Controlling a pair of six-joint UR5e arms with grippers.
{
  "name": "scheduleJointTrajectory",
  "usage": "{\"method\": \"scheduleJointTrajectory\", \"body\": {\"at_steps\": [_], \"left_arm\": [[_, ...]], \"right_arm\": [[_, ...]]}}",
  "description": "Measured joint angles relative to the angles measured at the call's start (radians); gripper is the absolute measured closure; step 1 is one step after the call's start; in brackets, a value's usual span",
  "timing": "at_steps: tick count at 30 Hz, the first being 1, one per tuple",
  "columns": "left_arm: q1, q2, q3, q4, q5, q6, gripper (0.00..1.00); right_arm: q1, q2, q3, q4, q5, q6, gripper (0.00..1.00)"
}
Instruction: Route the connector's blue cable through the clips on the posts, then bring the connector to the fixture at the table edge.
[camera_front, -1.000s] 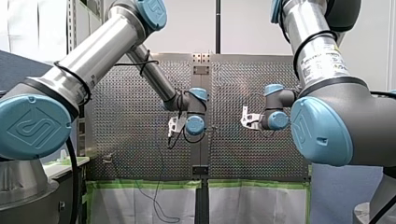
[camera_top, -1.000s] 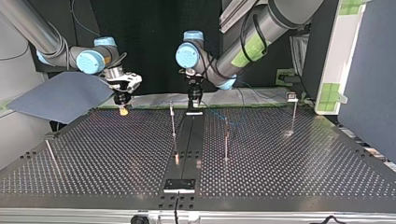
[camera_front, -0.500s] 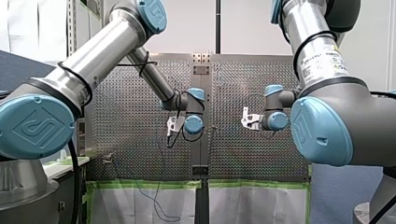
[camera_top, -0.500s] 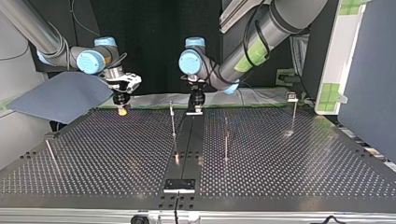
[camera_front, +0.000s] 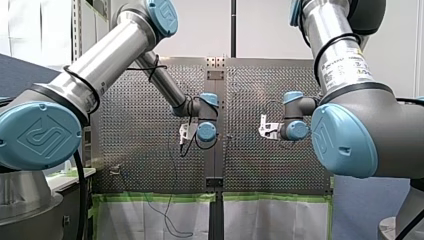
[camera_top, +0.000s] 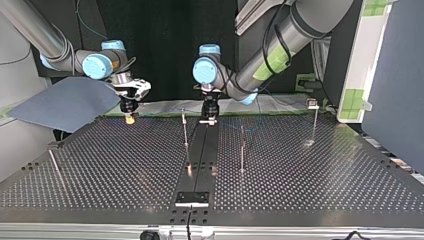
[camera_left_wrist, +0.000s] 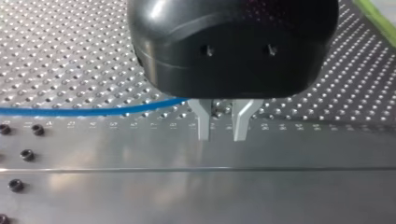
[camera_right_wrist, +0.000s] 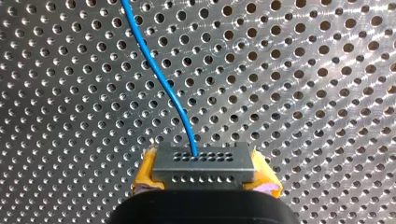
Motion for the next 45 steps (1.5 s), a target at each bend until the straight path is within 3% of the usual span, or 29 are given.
{"method": "scheduleJointTrajectory", "body": {"at_steps": [17,38,45], "left_arm": [[0.019,-0.077,0.108,-0.040,0.022,-0.034,0.74],[0.049,-0.078,0.130,-0.032,0.026,-0.027,0.74],[0.053,-0.078,0.138,-0.032,0.026,-0.023,0.74]], "right_arm": [[-0.008,0.035,-0.017,-0.008,0.007,0.005,1.00],[-0.021,0.063,-0.102,0.010,0.018,0.011,1.00],[-0.024,0.091,-0.135,0.028,0.019,0.006,1.00]]}}
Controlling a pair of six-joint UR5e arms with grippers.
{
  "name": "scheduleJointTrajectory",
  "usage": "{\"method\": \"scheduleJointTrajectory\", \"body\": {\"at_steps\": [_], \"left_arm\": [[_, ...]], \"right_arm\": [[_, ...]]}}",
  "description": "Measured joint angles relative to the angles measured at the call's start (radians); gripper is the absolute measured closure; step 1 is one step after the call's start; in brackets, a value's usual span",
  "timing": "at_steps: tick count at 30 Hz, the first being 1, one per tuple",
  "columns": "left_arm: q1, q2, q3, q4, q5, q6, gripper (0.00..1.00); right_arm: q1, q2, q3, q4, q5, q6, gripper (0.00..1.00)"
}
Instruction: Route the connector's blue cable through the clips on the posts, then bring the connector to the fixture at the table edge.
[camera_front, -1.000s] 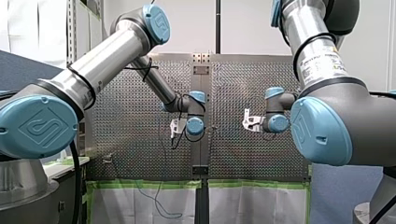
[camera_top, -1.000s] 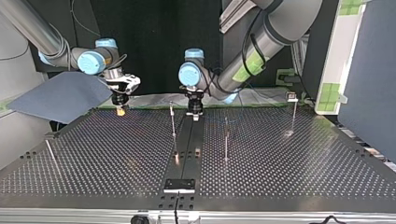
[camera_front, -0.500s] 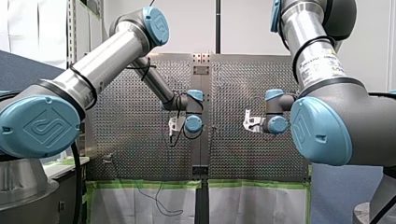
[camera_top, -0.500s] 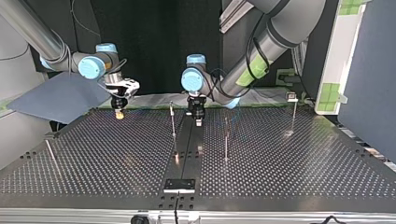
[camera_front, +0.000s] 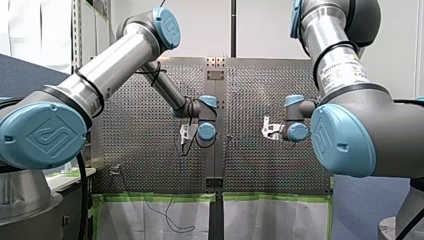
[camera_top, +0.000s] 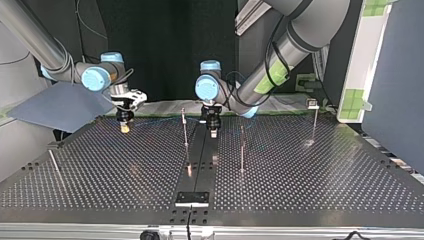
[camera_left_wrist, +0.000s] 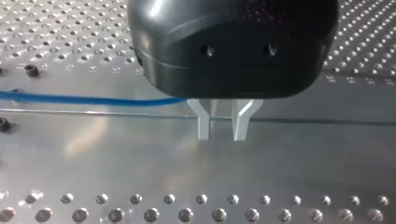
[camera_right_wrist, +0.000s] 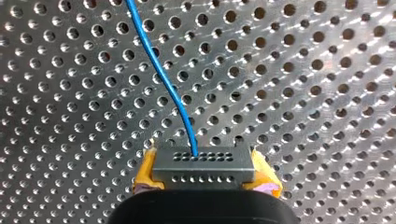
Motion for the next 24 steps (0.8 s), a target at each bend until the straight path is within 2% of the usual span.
{"method": "scheduleJointTrajectory", "body": {"at_steps": [15,20,22,23,24], "left_arm": [[0.004,0.000,0.001,-0.025,0.003,0.008,0.69],[0.004,0.000,0.001,-0.029,0.002,0.008,0.69],[0.004,0.000,0.001,-0.030,0.002,0.008,0.62],[0.004,0.000,0.001,-0.031,0.001,0.008,0.62],[0.004,0.000,0.001,-0.032,0.001,0.008,0.56]], "right_arm": [[-0.002,0.013,-0.039,0.007,-0.004,0.003,1.00],[-0.005,0.016,-0.061,0.024,-0.009,0.005,1.00],[-0.009,0.016,-0.072,0.035,-0.016,0.005,1.00],[-0.011,0.017,-0.075,0.040,-0.020,0.005,1.00],[-0.013,0.017,-0.079,0.044,-0.025,0.005,1.00]]}}
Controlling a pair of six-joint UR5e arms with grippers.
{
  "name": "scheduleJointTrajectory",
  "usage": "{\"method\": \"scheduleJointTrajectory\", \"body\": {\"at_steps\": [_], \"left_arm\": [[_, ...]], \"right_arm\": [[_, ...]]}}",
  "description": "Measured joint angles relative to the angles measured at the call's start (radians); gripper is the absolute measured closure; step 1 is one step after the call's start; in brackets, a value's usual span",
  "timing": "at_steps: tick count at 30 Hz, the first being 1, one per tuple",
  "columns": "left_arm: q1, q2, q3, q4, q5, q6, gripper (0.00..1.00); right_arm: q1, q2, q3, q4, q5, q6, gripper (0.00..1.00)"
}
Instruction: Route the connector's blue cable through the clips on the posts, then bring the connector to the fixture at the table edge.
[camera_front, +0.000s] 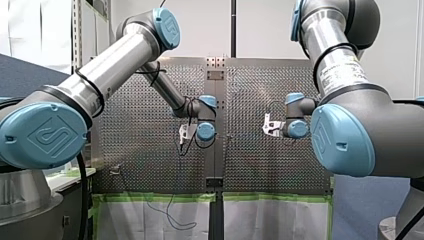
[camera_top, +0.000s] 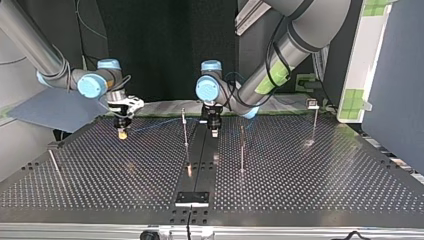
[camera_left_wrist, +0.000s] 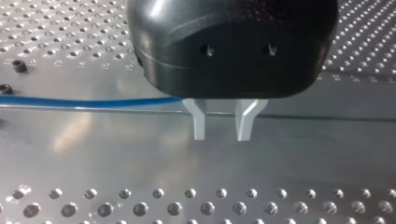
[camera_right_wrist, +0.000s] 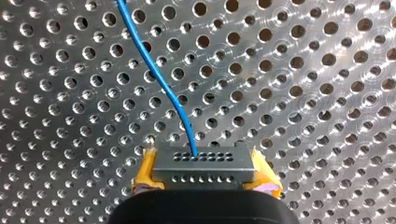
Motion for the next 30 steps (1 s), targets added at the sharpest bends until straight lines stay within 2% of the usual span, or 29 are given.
{"method": "scheduleJointTrajectory", "body": {"at_steps": [1,6,12,20,22,23,25,26,27,28,30], "left_arm": [[0.000,0.000,0.000,-0.002,0.000,0.000,0.53],[0.000,0.000,0.000,-0.006,0.000,0.005,0.53],[0.002,0.000,0.006,-0.005,0.001,0.009,0.53],[0.004,0.000,0.032,-0.033,0.010,0.011,0.53],[0.004,0.000,0.037,-0.038,0.011,0.011,0.46],[0.004,0.000,0.040,-0.040,0.012,0.011,0.46],[0.005,0.000,0.042,-0.044,0.013,0.011,0.25],[0.004,0.000,0.042,-0.048,0.014,0.011,0.25],[0.004,0.000,0.043,-0.052,0.014,0.011,0.13],[0.003,0.000,0.043,-0.057,0.014,0.011,0.05],[-0.002,0.000,0.043,-0.070,0.011,0.014,0.02]], "right_arm": [[-0.001,0.001,-0.002,0.002,-0.003,0.000,1.00],[-0.003,0.024,-0.023,0.027,-0.026,-0.010,1.00],[0.000,0.043,-0.036,0.042,-0.034,-0.019,1.00],[0.011,0.045,-0.050,0.048,-0.046,-0.023,1.00],[0.012,0.045,-0.052,0.050,-0.047,-0.024,1.00],[0.013,0.045,-0.053,0.051,-0.047,-0.024,1.00],[0.014,0.045,-0.053,0.052,-0.048,-0.025,1.00],[0.015,0.045,-0.053,0.052,-0.048,-0.025,1.00],[0.017,0.045,-0.053,0.053,-0.048,-0.026,1.00],[0.017,0.045,-0.053,0.053,-0.048,-0.026,1.00],[0.020,0.045,-0.053,0.055,-0.048,-0.026,1.00]]}}
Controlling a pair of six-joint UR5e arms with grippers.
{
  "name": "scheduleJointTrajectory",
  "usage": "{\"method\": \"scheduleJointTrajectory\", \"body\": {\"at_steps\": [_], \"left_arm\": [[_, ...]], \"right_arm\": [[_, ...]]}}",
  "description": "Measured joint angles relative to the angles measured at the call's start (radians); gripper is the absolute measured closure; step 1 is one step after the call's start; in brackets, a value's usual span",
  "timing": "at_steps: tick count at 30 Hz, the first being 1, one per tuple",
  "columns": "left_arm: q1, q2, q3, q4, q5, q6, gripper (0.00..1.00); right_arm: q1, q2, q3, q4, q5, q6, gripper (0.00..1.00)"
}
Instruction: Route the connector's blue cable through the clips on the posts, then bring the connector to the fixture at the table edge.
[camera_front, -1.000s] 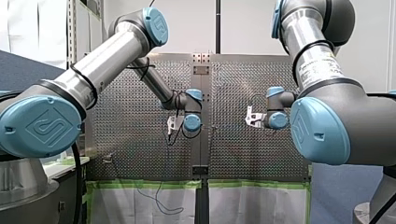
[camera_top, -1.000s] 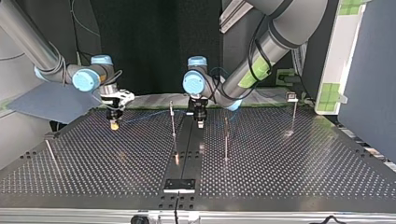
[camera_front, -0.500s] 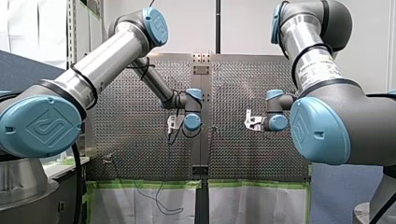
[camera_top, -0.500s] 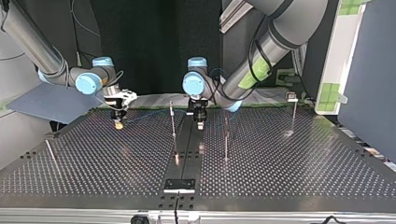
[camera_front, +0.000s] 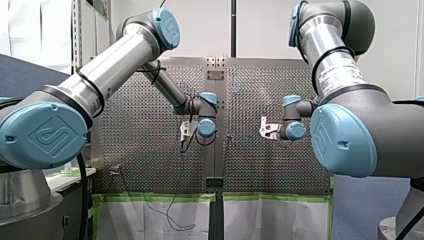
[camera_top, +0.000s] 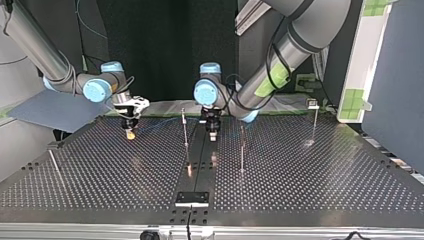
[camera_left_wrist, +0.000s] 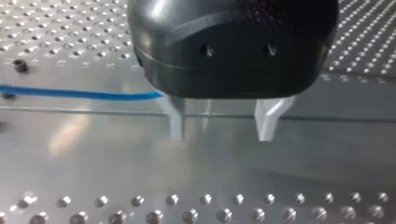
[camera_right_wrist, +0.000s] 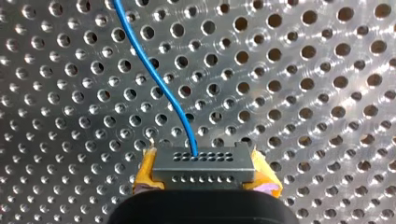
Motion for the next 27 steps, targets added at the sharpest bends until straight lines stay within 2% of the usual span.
{"method": "scheduleJointTrajectory", "body": {"at_steps": [9,15,21,27], "left_arm": [[-0.025,0.001,0.000,-0.061,-0.051,0.014,0.02],[-0.040,0.003,-0.001,-0.092,-0.067,0.015,0.02],[-0.072,0.034,-0.028,-0.105,-0.062,0.043,0.02],[-0.097,0.088,-0.082,-0.068,-0.026,0.070,0.02]], "right_arm": [[0.004,0.000,0.000,0.009,0.000,-0.002,1.00],[0.004,0.000,0.000,0.012,0.001,-0.001,1.00],[0.005,0.000,0.000,0.015,0.001,-0.001,1.00],[0.005,0.000,0.000,0.017,0.001,-0.001,1.00]]}}
